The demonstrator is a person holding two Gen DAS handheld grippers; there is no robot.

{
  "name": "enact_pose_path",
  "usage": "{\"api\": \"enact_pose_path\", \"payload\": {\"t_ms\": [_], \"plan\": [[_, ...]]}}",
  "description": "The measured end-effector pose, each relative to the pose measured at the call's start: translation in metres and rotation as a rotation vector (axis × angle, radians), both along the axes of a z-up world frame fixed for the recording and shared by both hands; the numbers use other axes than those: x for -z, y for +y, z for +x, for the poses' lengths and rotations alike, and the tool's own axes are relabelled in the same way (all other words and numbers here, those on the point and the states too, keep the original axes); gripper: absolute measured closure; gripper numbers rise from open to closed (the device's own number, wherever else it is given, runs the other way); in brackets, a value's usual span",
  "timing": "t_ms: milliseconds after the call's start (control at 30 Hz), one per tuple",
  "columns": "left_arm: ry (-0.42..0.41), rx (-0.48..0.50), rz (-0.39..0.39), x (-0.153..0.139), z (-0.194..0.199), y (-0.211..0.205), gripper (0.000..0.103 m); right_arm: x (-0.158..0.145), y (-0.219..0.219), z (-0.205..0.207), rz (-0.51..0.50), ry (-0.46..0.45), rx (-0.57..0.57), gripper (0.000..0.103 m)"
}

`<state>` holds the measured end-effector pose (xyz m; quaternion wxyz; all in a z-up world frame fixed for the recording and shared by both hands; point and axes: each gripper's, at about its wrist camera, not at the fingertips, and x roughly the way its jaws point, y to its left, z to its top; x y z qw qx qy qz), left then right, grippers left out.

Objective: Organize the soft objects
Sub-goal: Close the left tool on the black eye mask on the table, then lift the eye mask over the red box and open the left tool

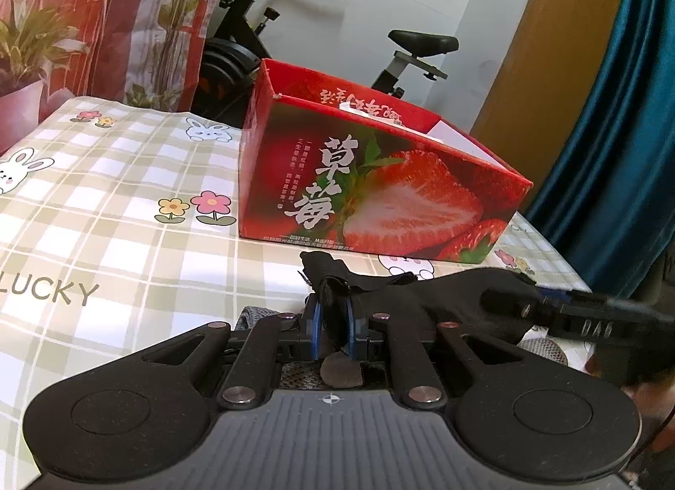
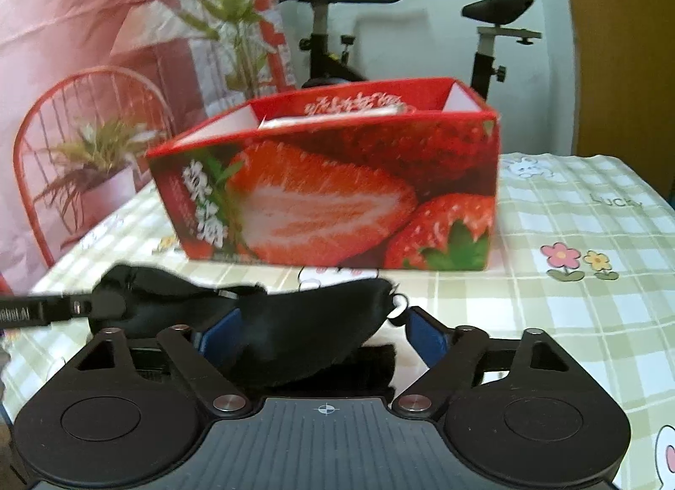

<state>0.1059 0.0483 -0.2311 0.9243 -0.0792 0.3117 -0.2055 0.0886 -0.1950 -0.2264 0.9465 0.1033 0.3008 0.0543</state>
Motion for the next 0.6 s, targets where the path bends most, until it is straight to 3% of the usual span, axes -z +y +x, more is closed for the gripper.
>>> {"api": "enact_pose_path", "payload": {"t_ms": [67,233,333,600], "plan": [[0.000,0.001,0.002,0.000,0.000,0.001,0.090,-0.004,-0.006,0.001,0.028,-0.006,0.007,0.034],[0.000,-0.007,0.004,-0.001,0.000,0.002,0.090,-0.007,-0.013,-0.002,0.032,-0.012,0.017,0.075],[-0.004,-0.005,0.008,-0.002,-0.001,0.001,0.090,-0.013,-0.016,-0.004,0.035,-0.028,0.016,0.086],[-0.042,0.010,0.021,-0.015,-0.001,-0.002,0.091,-0.030,-0.009,-0.005,-0.034,-0.078,-0.038,0.091]]}}
